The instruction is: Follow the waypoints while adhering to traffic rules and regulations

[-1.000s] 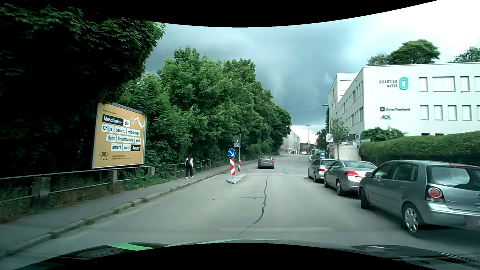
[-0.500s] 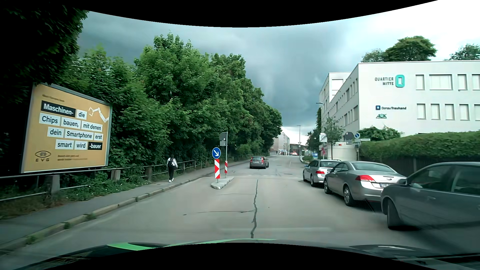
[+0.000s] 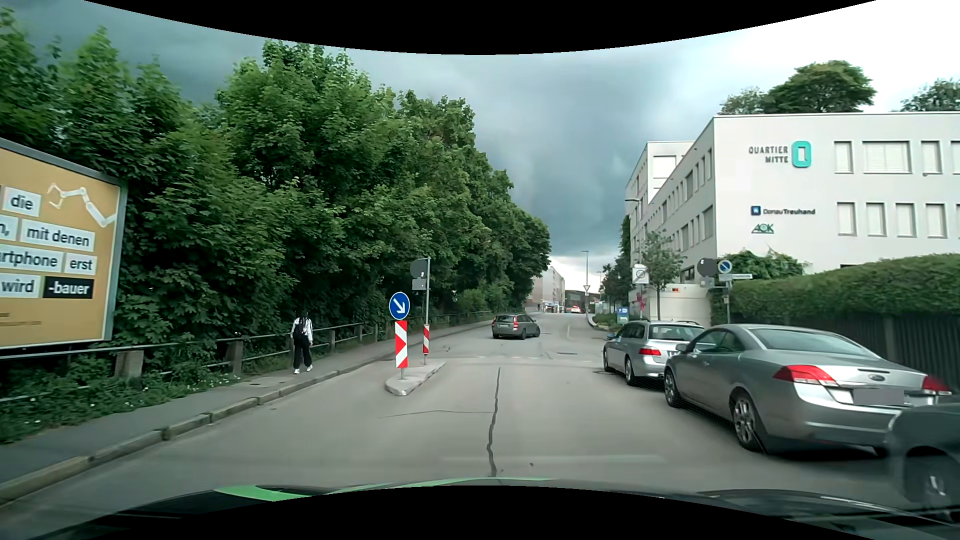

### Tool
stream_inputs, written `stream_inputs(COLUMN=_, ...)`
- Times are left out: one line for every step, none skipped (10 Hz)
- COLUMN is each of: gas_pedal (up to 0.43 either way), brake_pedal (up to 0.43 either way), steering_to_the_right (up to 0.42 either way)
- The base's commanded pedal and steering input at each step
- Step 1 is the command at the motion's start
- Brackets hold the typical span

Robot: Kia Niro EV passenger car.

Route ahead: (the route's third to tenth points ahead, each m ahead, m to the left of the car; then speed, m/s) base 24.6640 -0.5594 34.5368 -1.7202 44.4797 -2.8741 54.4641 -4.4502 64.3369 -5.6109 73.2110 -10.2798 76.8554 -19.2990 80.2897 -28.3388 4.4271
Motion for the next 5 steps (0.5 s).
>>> stream_inputs(gas_pedal=0.059, brake_pedal=0.000, steering_to_the_right=0.045)
stream_inputs(gas_pedal=0.059, brake_pedal=0.000, steering_to_the_right=0.043)
stream_inputs(gas_pedal=0.059, brake_pedal=0.000, steering_to_the_right=0.042)
stream_inputs(gas_pedal=0.059, brake_pedal=0.000, steering_to_the_right=0.041)
stream_inputs(gas_pedal=0.047, brake_pedal=0.000, steering_to_the_right=0.041)
